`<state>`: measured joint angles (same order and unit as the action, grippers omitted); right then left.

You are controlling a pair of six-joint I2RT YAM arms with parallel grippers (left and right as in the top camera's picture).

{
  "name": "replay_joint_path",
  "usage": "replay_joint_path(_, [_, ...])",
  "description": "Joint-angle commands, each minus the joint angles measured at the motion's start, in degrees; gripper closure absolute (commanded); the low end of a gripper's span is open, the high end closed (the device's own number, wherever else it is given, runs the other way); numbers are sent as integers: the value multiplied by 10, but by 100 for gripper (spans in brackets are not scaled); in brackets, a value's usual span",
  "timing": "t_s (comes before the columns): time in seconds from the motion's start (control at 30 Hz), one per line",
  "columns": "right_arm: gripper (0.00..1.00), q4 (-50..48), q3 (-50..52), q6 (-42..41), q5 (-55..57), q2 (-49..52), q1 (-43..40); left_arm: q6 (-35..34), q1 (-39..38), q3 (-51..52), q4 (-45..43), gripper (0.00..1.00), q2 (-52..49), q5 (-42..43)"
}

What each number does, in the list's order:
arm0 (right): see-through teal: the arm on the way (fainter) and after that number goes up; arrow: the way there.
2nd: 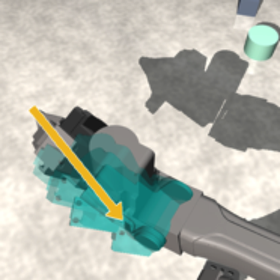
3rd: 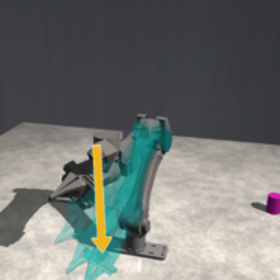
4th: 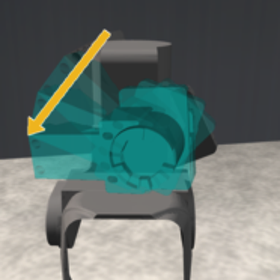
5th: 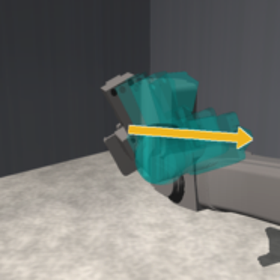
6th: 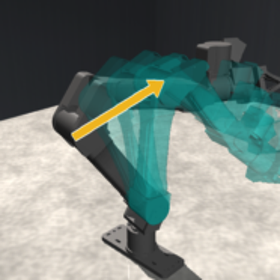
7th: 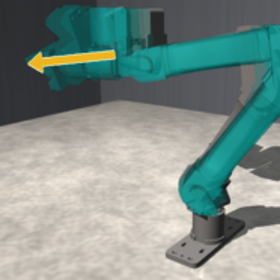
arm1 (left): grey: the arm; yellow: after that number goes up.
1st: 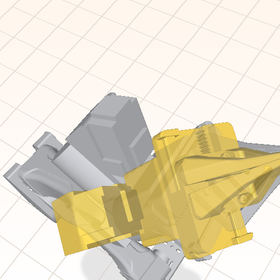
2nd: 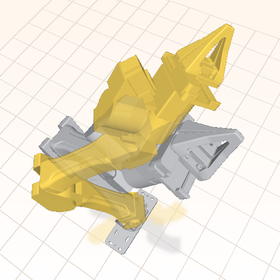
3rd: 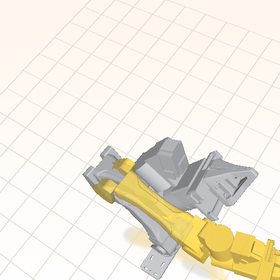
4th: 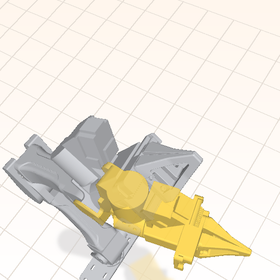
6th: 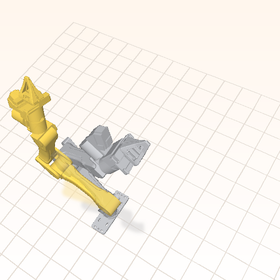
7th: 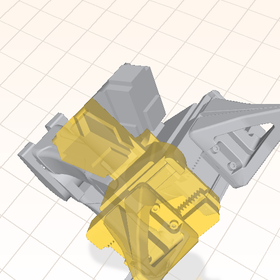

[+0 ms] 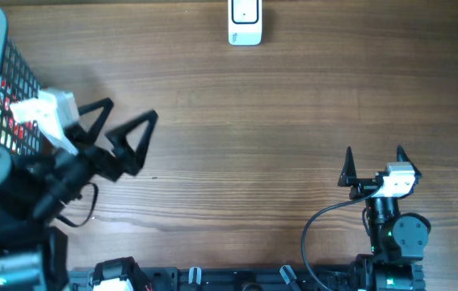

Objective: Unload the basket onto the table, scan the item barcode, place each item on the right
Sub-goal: 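Swing the left gripper over the grey basket and lower it inside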

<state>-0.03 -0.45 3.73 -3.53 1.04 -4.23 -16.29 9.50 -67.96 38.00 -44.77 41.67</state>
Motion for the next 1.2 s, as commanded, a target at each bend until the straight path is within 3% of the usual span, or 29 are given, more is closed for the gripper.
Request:
replay_joint_path(0.0, [0, -1, 2, -9, 5, -6, -3, -5, 3, -156, 123, 1, -95, -159])
replay_joint_path(0.23, [0, -1, 2, -9, 5, -6, -3, 10, 3, -548, 382, 0, -324, -431])
replay_joint_path(0.33, [0, -1, 2, -9, 5, -6, -3, -51, 7, -685, 434, 0, -407, -619])
replay_joint_path(0.4, [0, -1, 2, -9, 5, -6, -3, -103, 27, -737, 443, 0, -450, -671])
replay_joint_path(0.5, [0, -1, 2, -9, 5, -6, -3, -143, 74, -746, 426, 0, -477, -671])
replay_joint_path(0.77, [0, -1, 2, -9, 5, -6, -3, -142, 184, -744, 425, 0, -524, -672])
replay_joint_path(1.17, [0, 0, 2, -8, 5, -6, -3, -140, 268, -729, 419, 0, -653, -642])
